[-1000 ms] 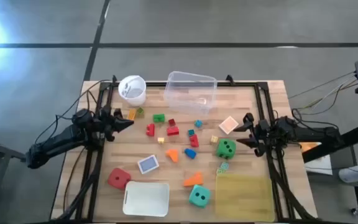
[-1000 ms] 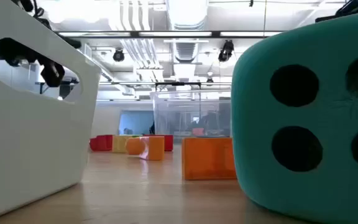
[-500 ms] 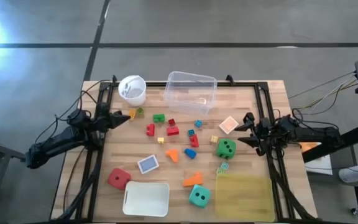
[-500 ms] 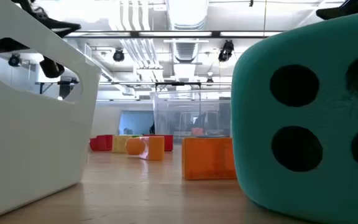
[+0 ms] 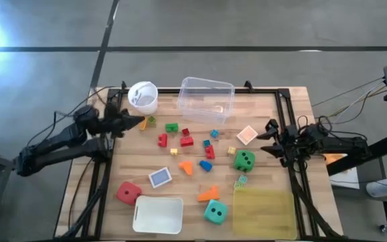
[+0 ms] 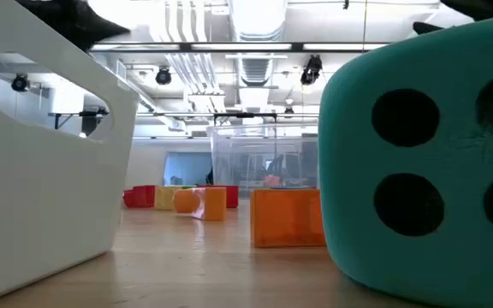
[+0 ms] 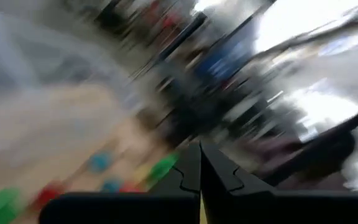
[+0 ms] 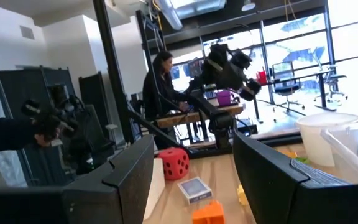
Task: Pick & Place Toys
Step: Put the red game piece into the transparent bin
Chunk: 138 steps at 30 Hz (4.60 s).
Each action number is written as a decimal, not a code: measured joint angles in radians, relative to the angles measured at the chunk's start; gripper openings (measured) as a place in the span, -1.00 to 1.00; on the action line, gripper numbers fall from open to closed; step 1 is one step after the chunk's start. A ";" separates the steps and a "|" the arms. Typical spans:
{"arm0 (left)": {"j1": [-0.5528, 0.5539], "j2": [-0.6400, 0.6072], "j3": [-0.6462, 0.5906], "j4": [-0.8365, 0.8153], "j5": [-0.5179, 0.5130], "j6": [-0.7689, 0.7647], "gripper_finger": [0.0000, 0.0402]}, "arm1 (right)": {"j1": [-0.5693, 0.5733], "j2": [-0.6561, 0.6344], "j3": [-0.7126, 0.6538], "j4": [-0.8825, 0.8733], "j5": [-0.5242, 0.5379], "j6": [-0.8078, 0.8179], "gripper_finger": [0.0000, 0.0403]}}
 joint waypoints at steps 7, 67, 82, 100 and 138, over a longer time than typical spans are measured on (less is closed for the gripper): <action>0.001 0.317 0.200 -0.393 -0.055 0.035 -0.99 | 0.000 0.000 0.026 0.000 0.000 0.000 0.06; -0.331 0.846 0.407 -0.422 -0.212 -0.257 -0.27 | 0.000 0.000 0.032 -0.002 -0.002 0.064 0.06; -0.290 0.832 0.407 -0.374 -0.231 -0.141 -0.06 | 0.000 0.000 0.032 -0.003 -0.010 0.063 0.06; -0.200 0.848 0.372 -0.373 -0.224 -0.325 0.80 | 0.000 0.000 0.032 -0.005 -0.038 0.062 0.06; -0.206 1.226 0.531 -0.651 -0.336 -0.379 0.87 | 0.001 0.000 0.054 -0.008 -0.090 0.063 0.06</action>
